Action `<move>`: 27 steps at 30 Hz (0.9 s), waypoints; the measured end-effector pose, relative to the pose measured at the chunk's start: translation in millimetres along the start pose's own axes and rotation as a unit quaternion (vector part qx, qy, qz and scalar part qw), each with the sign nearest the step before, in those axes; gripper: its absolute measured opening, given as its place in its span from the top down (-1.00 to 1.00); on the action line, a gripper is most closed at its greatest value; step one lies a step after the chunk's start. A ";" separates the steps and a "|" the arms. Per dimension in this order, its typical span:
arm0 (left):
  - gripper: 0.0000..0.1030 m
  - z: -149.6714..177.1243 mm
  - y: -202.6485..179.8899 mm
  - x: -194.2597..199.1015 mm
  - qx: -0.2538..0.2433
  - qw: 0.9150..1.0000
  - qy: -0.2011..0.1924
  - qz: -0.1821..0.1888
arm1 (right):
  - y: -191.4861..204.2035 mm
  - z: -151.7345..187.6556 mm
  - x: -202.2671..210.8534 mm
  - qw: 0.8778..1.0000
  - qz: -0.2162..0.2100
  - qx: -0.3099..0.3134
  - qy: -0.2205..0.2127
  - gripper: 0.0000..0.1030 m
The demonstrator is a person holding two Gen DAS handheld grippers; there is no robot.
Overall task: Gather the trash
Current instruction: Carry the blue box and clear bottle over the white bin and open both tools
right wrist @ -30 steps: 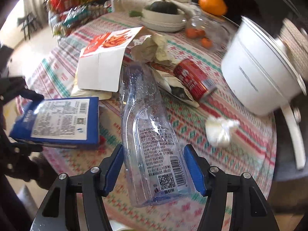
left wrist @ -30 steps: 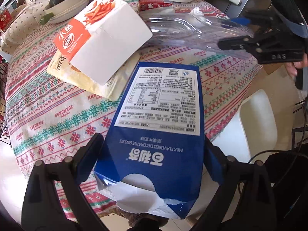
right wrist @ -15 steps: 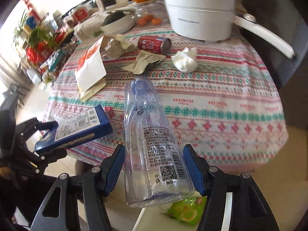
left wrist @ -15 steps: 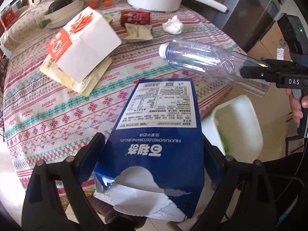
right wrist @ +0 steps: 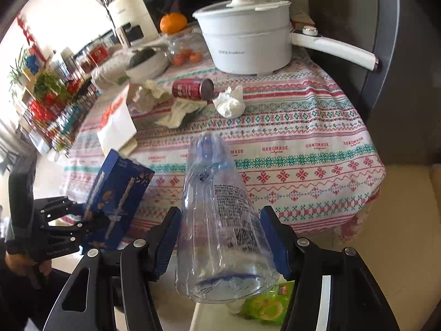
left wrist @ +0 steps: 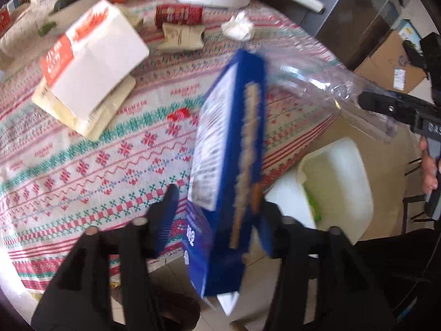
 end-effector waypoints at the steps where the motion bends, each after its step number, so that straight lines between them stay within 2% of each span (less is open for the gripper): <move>1: -0.15 -1.1 1.1 -6.0 -0.001 1.000 0.005 -0.011 | 3.7 0.8 -9.4 1.000 0.010 0.010 0.012 -0.18; 5: -0.18 -8.8 3.2 -25.0 -0.017 0.999 0.018 -0.044 | 13.1 4.4 -38.0 0.998 0.031 0.034 0.049 -0.18; 10: -0.18 -20.6 -1.4 -22.1 -0.028 0.998 0.002 -0.055 | 14.7 1.8 -65.8 0.995 0.041 0.036 0.083 -0.22; 12: 0.01 -22.4 -4.3 -18.5 -0.030 0.998 -0.004 -0.053 | 15.7 -1.1 -75.3 0.994 0.048 0.039 0.091 -0.22; 13: 0.26 -22.6 -5.3 -17.1 -0.030 0.998 -0.006 -0.051 | 16.8 -2.5 -79.3 0.993 0.052 0.041 0.094 -0.24; 14: 0.40 -22.0 -6.8 -13.9 -0.030 0.998 -0.007 -0.051 | 17.4 -4.4 -84.5 0.993 0.057 0.042 0.098 -0.25; 15: 0.46 -22.4 -6.9 -12.4 -0.030 0.998 -0.011 -0.054 | 17.8 -5.8 -88.0 0.992 0.059 0.042 0.100 -0.25; 21: 0.52 -19.3 2.3 8.2 -0.029 0.997 -0.036 -0.069 | 20.6 -12.5 -99.5 0.994 0.056 0.029 0.091 -0.18; 27: 0.52 -23.4 -9.8 27.3 -0.040 0.995 -0.065 -0.060 | 18.8 -13.8 -76.6 0.997 0.030 0.001 0.075 -0.16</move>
Point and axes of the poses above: each gripper's, at about its wrist camera, not at the fingertips, and x roughly against the way its jaws point, y to its left, z to its underside, the point moved 6 cm from there along -x, roughly the way its jaws point, and after that the axes turned 1 degree about y, right-handed, at the moved point
